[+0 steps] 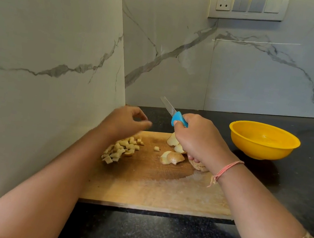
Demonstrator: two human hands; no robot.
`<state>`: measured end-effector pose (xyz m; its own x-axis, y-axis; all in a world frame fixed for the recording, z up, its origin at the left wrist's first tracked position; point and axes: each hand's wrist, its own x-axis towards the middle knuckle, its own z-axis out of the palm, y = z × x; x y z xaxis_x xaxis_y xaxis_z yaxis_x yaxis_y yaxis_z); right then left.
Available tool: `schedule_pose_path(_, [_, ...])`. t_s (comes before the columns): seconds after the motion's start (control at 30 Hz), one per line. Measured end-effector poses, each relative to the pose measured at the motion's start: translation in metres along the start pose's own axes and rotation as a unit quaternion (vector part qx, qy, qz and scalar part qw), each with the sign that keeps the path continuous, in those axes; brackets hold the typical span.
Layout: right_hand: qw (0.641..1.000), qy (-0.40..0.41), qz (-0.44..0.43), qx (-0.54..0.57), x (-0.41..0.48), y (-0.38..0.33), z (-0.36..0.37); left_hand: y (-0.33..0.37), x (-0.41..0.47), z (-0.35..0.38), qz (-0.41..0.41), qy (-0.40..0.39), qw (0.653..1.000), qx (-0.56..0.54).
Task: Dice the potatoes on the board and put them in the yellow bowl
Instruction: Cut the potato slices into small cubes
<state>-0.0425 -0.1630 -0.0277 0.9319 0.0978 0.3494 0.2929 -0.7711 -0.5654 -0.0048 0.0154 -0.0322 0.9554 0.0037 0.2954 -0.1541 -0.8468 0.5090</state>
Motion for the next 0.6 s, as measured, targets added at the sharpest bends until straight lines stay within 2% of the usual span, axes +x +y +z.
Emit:
schedule_pose_path(0.1, [1.000,0.001,0.001,-0.003,0.001,0.000,0.000,0.015,-0.002,0.029,-0.009,-0.108,0.973,0.204])
schedule_pose_path(0.2, [1.000,0.002,0.003,-0.007,0.002,0.000,0.002,0.022,0.003,0.042,0.014,-0.145,0.941,0.307])
schedule_pose_path(0.3, [1.000,-0.001,0.004,-0.010,0.002,0.000,0.002,0.014,0.009,0.043,-0.015,-0.158,0.931,0.330])
schedule_pose_path(0.4, [1.000,-0.001,0.003,-0.007,0.002,0.000,0.002,0.009,0.008,0.038,-0.055,-0.186,0.931,0.308])
schedule_pose_path(0.6, [1.000,0.004,0.005,0.001,0.001,0.002,0.001,0.005,0.000,0.014,-0.077,-0.166,0.929,0.321])
